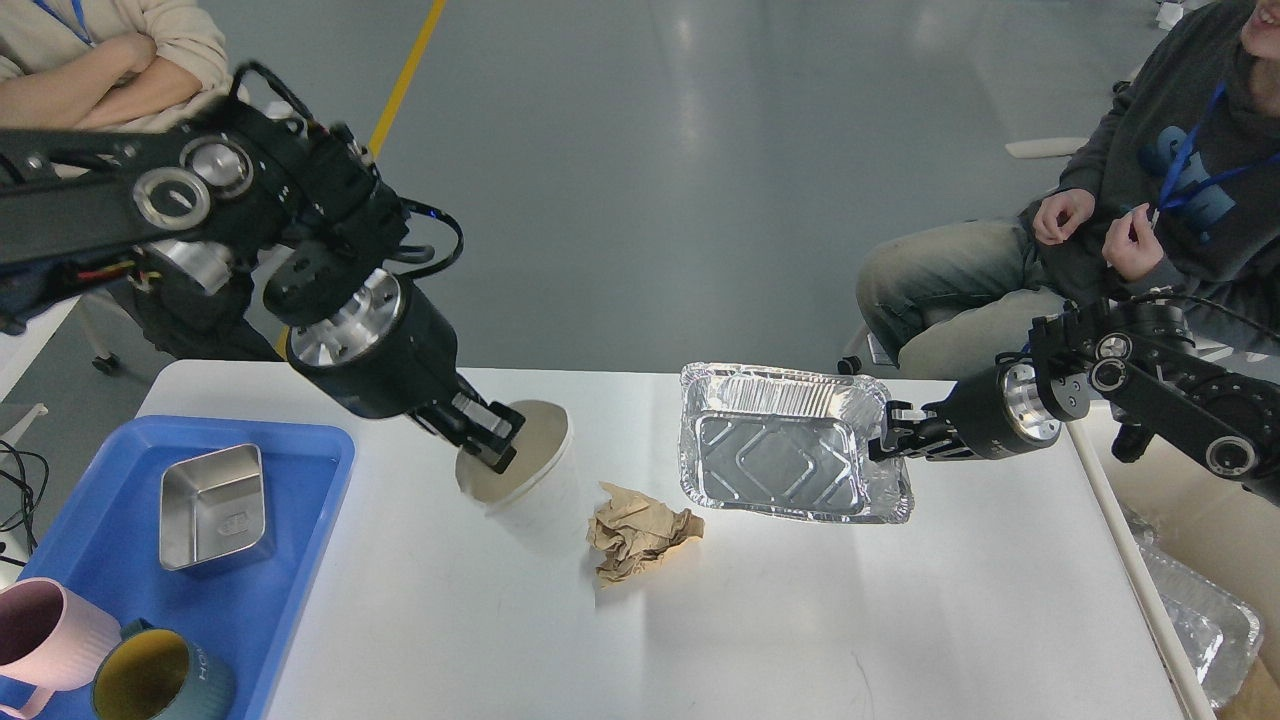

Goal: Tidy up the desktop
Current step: 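Lift the white paper cup with the left gripper over the foil tray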

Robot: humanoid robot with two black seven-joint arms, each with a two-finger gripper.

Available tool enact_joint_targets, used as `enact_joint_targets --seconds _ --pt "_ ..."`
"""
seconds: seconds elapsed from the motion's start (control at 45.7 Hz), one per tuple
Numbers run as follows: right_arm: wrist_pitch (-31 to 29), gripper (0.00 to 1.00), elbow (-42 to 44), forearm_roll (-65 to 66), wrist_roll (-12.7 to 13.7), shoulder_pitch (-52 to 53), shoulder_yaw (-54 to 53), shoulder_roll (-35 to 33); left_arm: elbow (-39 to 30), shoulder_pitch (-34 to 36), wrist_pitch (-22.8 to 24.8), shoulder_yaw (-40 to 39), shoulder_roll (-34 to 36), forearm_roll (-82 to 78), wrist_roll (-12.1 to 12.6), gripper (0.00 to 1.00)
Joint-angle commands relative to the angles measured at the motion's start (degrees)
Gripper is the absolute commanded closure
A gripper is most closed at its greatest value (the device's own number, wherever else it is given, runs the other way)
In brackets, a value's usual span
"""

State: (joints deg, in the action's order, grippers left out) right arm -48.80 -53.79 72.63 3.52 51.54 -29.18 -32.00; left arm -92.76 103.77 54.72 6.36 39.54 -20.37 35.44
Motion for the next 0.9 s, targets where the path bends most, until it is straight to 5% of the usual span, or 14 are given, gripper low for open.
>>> enact_joint_targets --seconds 0.0,0.35,0.656,0.875 --pt "-0.1 1.00 0.0 0.0 0.0 0.0 0.0 0.2 3.6 10.0 0.3 1.9 -0.8 7.3 -0.3 1.00" --pt "-0.3 1.00 -0.2 0.0 0.0 0.6 0.0 1.2 11.5 12.3 0.3 2.3 -11.4 9.8 -0.9 1.00" --pt "-0.6 1.00 -0.9 -0.5 0.0 0.7 -0.1 -0.7 39.9 1.1 -8.3 1.3 -39.4 6.5 -3.4 1.00" --pt "-0.6 1.00 -0.9 -0.5 0.0 0.7 -0.1 -0.7 57.2 -8.8 -11.6 1.0 -51.1 -2.7 -6.5 1.00"
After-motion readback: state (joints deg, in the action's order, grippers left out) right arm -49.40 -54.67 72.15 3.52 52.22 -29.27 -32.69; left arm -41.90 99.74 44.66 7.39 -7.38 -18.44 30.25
